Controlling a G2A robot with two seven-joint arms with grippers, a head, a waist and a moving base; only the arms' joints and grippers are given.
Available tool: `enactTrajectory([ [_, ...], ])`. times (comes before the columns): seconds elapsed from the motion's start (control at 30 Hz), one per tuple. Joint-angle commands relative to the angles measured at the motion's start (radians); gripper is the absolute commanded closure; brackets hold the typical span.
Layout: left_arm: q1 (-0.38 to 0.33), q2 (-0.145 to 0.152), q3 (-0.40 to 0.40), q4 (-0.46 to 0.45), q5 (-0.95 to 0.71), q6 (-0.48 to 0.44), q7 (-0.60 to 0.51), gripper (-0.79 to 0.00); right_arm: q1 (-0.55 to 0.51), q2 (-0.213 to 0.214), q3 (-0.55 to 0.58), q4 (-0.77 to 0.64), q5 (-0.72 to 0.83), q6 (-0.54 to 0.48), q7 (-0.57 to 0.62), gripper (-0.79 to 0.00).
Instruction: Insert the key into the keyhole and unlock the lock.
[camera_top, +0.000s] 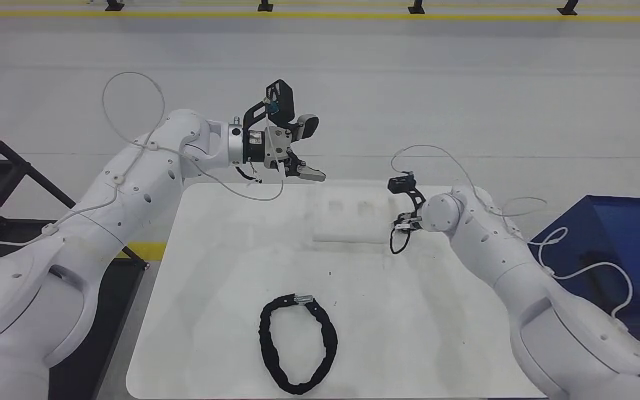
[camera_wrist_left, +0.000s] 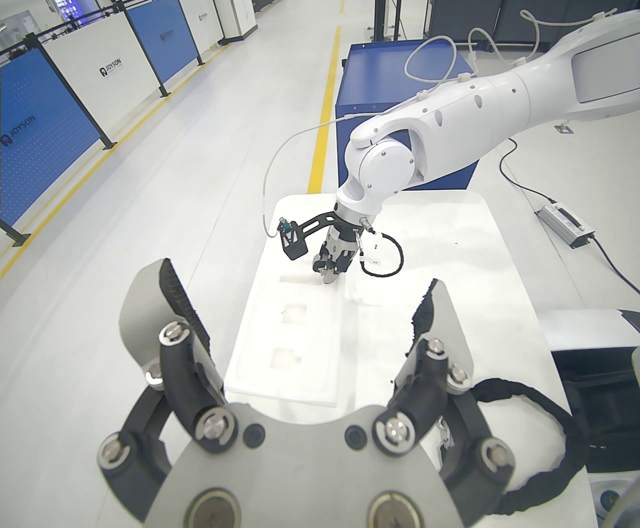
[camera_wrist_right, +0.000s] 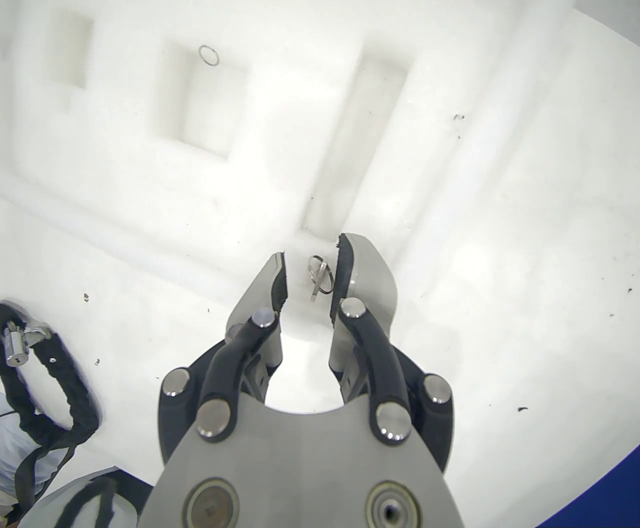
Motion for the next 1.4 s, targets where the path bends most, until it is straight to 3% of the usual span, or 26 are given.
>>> enactTrajectory([
  [0.0,0.000,0.000,0.000,0.000,0.000,0.000,0.000,-0.785,0.001,-0.004,0.001,0.006,-0.004,0.003,-0.001,0.000],
  [0.37,0.000,0.000,0.000,0.000,0.000,0.000,0.000,-0.785,0.022,-0.014,0.017,-0.004,-0.049,0.016,0.010,0.000],
  [0.67,0.000,0.000,0.000,0.000,0.000,0.000,0.000,-0.785,0.023,0.019,0.063,-0.119,-0.091,0.035,0.034,0.000],
  [1.1,0.000,0.000,0.000,0.000,0.000,0.000,0.000,-0.785,-0.133,0.151,0.278,-0.581,-0.100,-0.020,0.113,0.000],
  [1.37,0.000,0.000,0.000,0.000,0.000,0.000,0.000,-0.785,-0.322,0.238,0.510,-0.884,-0.006,-0.164,0.124,0.000],
])
